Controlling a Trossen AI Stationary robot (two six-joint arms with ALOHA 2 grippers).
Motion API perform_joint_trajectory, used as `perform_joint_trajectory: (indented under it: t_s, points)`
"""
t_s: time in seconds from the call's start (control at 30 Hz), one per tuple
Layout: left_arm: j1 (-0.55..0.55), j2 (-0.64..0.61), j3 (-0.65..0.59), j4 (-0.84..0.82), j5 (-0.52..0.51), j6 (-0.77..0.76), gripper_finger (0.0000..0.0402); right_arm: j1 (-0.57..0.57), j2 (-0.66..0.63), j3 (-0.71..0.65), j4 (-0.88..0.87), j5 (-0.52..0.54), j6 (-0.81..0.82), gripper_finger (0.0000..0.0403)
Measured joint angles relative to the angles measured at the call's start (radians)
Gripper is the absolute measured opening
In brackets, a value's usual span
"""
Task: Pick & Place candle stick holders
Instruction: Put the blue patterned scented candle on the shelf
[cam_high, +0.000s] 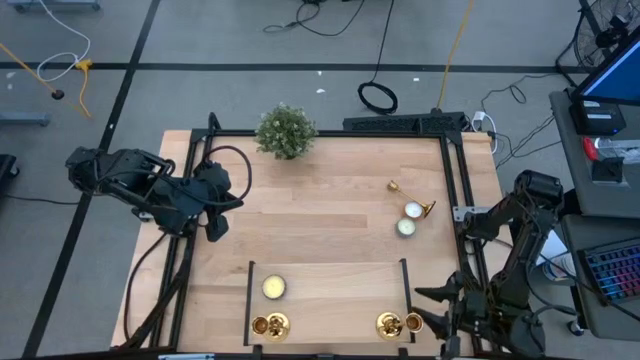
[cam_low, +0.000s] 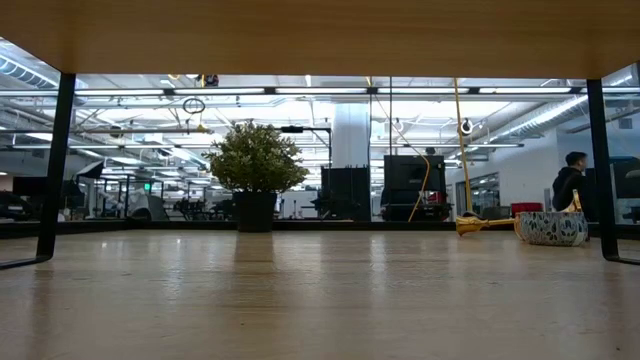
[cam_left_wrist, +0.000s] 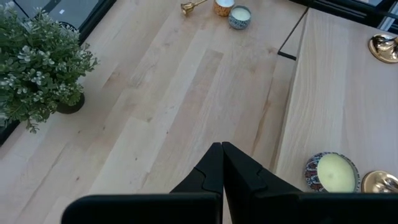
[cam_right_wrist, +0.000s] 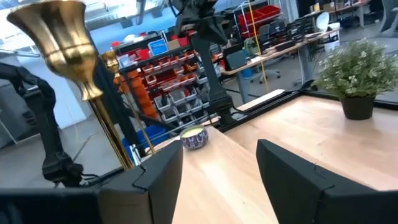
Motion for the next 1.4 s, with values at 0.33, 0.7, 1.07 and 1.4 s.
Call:
perform_joint_trajectory:
  t_s: [0.33,0.7,1.07,1.4]
  points:
    - [0.0,0.0,0.0,0.0,-0.022,0.0,0.0003,-0.084,-0.014,0.0,0.006,0.0,-0.075,0.0154]
    - [0.0,0.0,0.0,0.0,-0.042,0.045,0.0003,-0.114,-0.102,0.0,0.004,0.0,-0.211,0.0102]
    - [0.016,-0.006,0.0,0.0,-0.048,0.059,0.0003,-0.148,-0.215,-0.138,0.008,0.0,-0.087,0.0007]
    - [0.061,-0.015,0.0,0.008,-0.053,0.092,0.0003,-0.274,-0.257,-0.227,0.038,0.0,-0.03,0.0003]
